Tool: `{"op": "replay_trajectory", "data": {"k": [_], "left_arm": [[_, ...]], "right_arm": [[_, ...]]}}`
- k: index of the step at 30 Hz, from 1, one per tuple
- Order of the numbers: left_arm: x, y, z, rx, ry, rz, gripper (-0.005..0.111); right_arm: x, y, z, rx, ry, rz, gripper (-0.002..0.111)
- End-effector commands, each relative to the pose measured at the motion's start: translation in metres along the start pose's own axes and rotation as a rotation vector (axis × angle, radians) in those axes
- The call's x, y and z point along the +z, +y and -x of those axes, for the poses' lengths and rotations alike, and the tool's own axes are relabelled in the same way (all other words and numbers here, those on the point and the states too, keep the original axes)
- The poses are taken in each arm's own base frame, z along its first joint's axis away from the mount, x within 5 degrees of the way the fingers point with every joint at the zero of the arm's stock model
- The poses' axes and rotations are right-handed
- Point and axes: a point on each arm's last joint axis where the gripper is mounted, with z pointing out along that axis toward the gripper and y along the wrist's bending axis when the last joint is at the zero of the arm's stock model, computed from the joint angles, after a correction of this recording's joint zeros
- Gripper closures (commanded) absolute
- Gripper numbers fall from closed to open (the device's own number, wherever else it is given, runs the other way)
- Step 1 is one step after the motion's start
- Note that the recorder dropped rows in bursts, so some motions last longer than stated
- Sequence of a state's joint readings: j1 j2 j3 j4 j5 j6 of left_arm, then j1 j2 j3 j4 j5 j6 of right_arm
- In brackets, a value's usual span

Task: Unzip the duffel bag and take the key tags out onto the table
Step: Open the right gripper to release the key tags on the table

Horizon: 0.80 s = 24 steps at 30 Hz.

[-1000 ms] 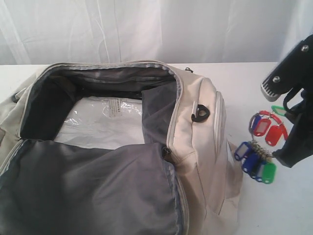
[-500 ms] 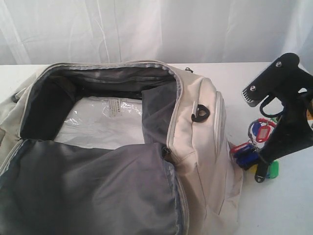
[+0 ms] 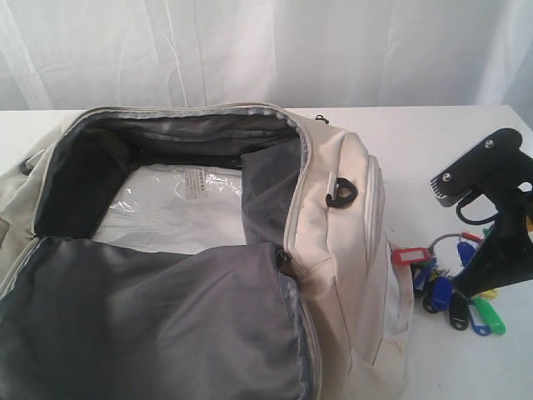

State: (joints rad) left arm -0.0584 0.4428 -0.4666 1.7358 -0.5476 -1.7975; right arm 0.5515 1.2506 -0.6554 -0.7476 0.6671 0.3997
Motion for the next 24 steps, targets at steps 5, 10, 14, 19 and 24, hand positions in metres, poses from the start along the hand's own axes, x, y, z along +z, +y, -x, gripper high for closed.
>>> {"op": "replay_trajectory", "data": {"k": [5,10,14,19,24], "left_arm": [[-0.002,-0.002,0.0,0.007,-0.004,-0.014,0.096],[-0.002,-0.002,0.0,0.007,-0.004,-0.014,0.096],[-0.002,-0.002,0.0,0.007,-0.004,-0.014,0.096],[-0.002,-0.002,0.0,0.007,-0.004,-0.014,0.096],[-0.002,-0.002,0.0,0.007,-0.004,-0.014,0.096]], "right_arm": [[0.001,0.003,0.005,0.043,-0.069,0.04,0.108],[0.004,-0.006,0.0,0.075,-0.035,0.014,0.093],[0.006,-0.011,-0.003,0.103,-0.012,-0.005,0.064],[0.006,-0.013,-0.002,0.158,-0.022,-0.019,0.049],[0.001,-0.015,-0.002,0.181,-0.045,-0.02,0.049]]}}
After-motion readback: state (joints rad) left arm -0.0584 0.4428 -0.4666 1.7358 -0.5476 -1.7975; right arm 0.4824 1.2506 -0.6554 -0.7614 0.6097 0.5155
